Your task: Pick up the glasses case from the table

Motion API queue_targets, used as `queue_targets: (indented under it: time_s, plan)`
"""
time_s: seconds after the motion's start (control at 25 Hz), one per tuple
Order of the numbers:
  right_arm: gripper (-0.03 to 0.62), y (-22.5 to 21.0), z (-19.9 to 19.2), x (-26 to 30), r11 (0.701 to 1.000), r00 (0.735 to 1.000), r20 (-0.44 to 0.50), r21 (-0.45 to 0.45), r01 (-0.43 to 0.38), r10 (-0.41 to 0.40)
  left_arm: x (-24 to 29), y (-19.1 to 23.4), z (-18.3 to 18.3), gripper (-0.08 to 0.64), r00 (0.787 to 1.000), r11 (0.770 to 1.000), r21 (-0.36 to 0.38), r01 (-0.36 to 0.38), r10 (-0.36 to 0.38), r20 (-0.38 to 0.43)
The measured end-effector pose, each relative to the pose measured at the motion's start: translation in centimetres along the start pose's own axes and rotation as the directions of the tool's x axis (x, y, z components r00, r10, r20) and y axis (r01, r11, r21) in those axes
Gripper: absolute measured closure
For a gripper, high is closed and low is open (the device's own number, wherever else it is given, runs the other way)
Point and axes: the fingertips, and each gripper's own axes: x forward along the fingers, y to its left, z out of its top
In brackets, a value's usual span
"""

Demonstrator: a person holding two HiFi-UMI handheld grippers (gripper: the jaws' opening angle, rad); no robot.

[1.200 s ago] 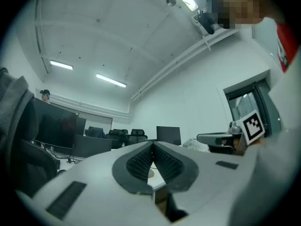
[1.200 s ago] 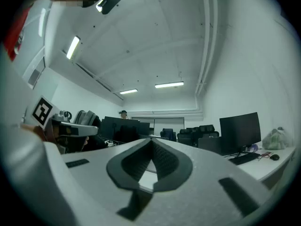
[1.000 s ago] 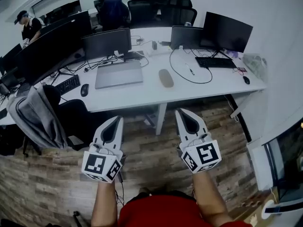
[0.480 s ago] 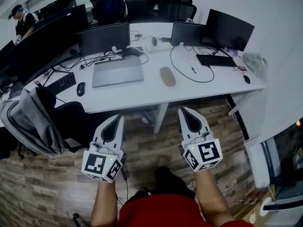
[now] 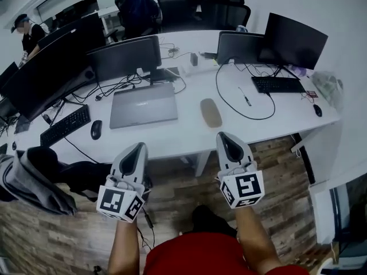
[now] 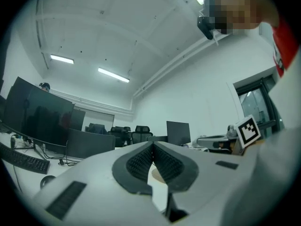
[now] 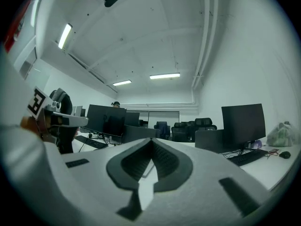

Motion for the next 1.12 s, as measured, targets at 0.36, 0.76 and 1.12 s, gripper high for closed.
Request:
queue_targets:
  time_s: [0.36,0.76,1.12]
  plan:
    - [0.439,-7.8,-5.5,9.6,0.999,0.994,-0.109,0.038,-0.018,0.023,11.9,2.4,-2.3,0.549,0.998,0.998,0.003,-0.063,0.063,-0.017]
    - [0.278,-9.9,-14.5,17.2,0.998,0.943,-0.328,0.043,-0.043,0.055,18.2,5.0,-5.5,0.549,0.991,0.993,-0.010,-0.121,0.120,-0.064]
    - [0.207,-10.7,-22.8,21.4,0.999,0.843,-0.537,0.048,-0.006,0.031,22.2,6.9,-8.6,0.549,0.991,0.996,-0.050,-0.069,0.063,-0.116]
